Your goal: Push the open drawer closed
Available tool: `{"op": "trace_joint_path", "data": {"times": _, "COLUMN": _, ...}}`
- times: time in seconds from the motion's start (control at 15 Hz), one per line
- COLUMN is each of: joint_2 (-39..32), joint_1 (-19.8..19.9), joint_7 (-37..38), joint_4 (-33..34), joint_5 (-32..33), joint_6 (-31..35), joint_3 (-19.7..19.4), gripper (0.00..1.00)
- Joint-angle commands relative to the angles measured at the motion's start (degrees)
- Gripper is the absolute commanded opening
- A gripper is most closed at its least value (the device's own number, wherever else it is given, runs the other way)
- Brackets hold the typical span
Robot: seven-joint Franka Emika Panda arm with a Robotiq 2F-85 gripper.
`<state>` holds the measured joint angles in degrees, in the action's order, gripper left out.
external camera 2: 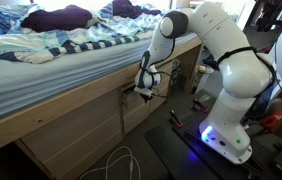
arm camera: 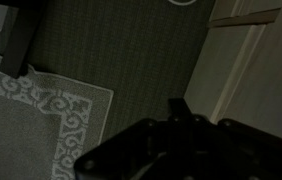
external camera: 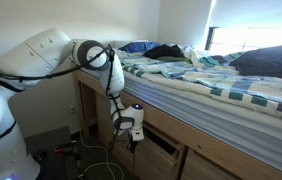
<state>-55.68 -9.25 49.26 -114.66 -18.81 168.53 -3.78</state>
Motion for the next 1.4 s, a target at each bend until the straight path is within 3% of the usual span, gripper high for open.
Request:
{"op": "trace_joint_path", "data": {"times": 0.0, "joint_2": 0.50, "joint_1": -0.41, "joint_7": -0.56, "joint_4": -0.32, "joint_5": -0.46, "joint_6": -0.05, "joint_3": -0.21, "gripper": 0.00}}
{"op": "trace_joint_path", "data": {"times": 0.73, "joint_2": 8.31, "joint_1": -6.42, "joint_7": -1.53, "joint_4": -12.80, "joint_5": 1.59, "joint_6": 0.18, "joint_3": -3.94, "gripper": 0.00}}
{"op": "trace_joint_path", "data": {"times": 0.93, "joint_2": 8.00, "joint_1": -7.50, "joint_7": -2.40, "joint_4": -15.84, "joint_5": 1.52, "joint_6": 8.11, "joint_3": -3.60, "gripper": 0.00}}
{"op": "trace_joint_path", "data": {"times": 1.33, "joint_2": 7.32, "joint_1": 1.35, "joint_7": -11.16, "joint_4": -21.27, "joint_5": 1.03, "joint_6": 30.63, "joint_3": 6.17, "gripper": 0.00}}
